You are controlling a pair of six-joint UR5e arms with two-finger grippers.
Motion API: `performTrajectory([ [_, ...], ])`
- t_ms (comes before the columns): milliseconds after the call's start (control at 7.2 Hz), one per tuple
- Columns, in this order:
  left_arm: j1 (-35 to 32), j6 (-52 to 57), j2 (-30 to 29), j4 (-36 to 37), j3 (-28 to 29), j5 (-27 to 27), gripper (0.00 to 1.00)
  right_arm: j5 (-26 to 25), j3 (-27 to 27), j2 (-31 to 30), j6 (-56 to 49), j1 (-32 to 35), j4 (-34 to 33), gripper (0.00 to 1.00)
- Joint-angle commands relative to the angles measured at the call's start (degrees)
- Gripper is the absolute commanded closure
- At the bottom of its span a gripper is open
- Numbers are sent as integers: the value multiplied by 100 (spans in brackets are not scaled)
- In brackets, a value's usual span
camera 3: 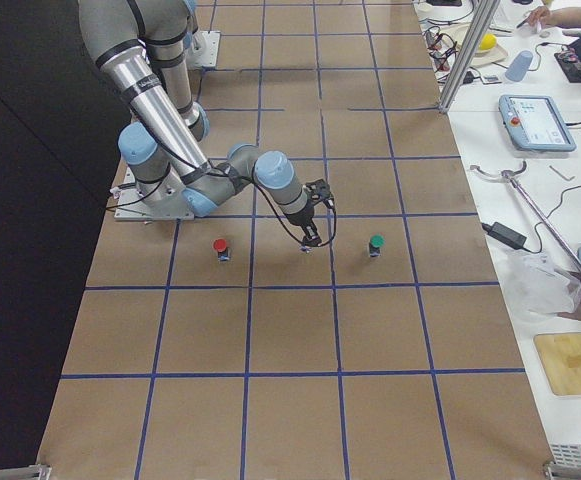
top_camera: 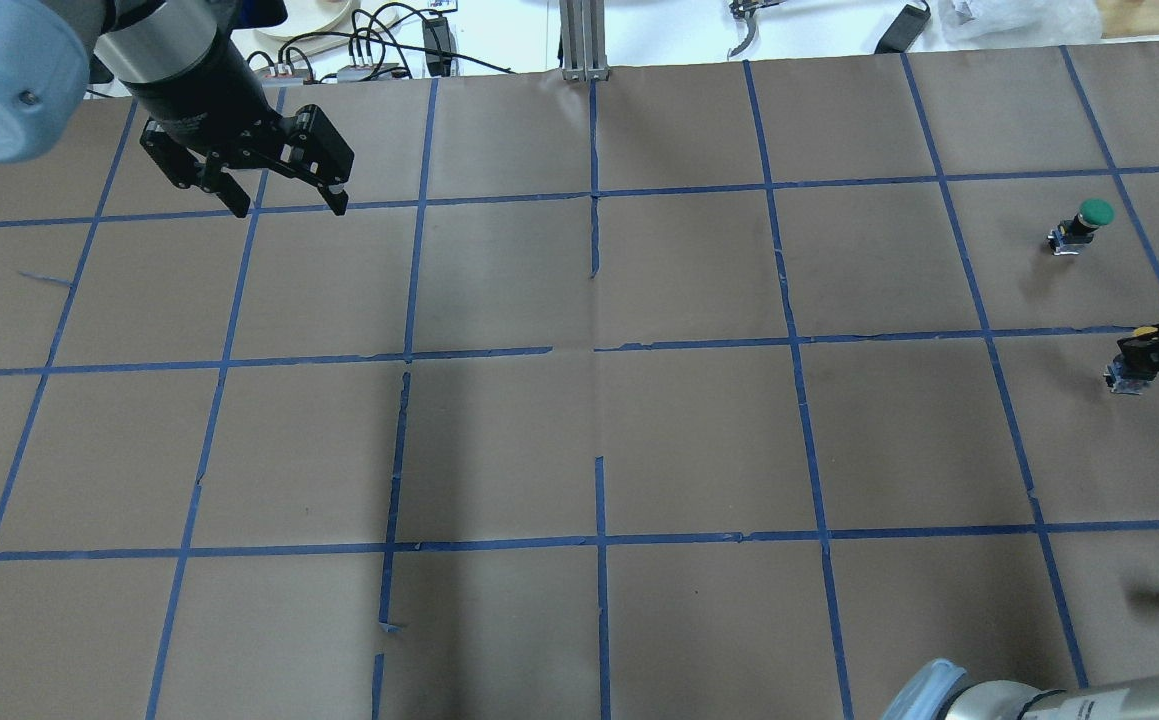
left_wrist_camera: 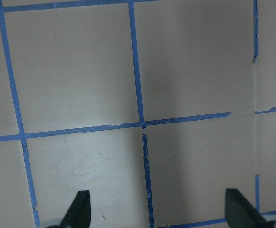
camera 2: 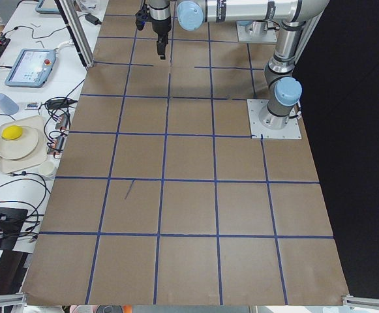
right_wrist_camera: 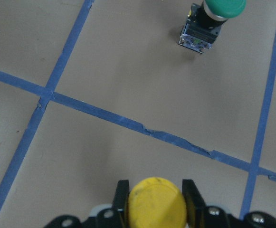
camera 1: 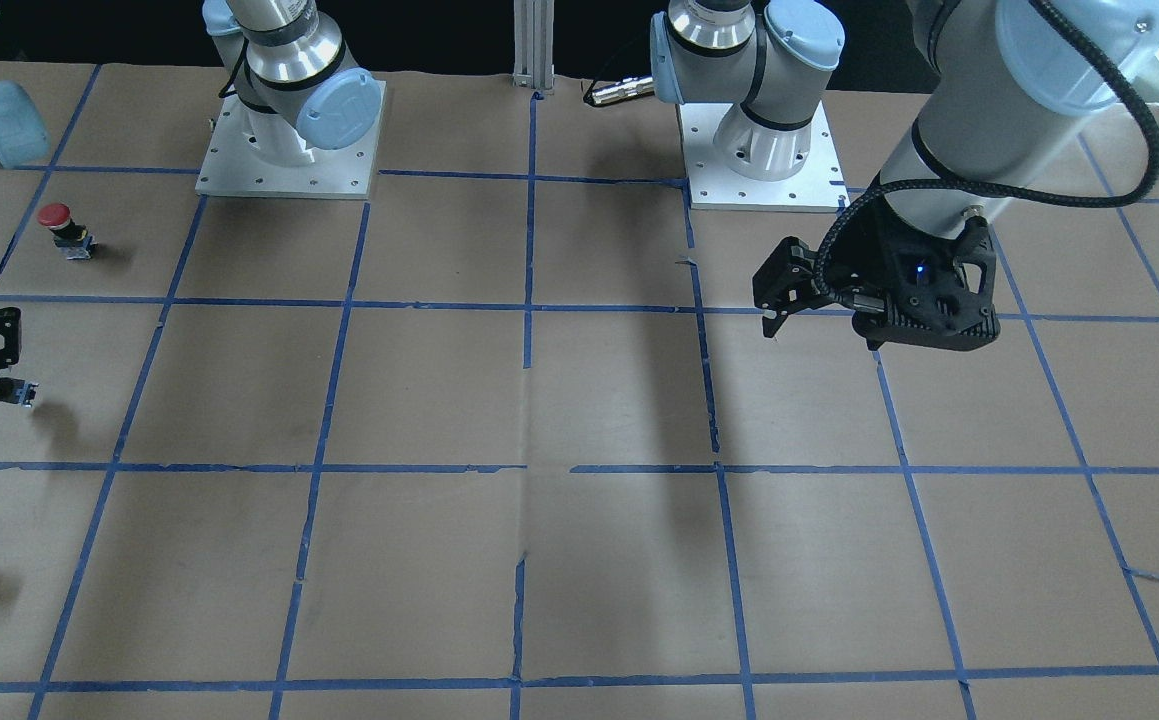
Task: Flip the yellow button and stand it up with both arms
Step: 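Lower the yellow button upright beside the green button with the right gripper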
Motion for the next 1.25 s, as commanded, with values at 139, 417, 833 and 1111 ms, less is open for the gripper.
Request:
performTrajectory([
  [139,13,16,84,-212,0,264,0,197,59,21,15,-14,-46,88],
  [417,4,16,163,-186,-9,632,0,171,76,21,6,-58,-55,83],
  [833,-14,7,181,-133,-44,590,0,136,164,21,6,-93,-63,82],
  [1111,-14,-37,181,-124,-44,608,0,109,164,21,-20,-102,-63,77],
])
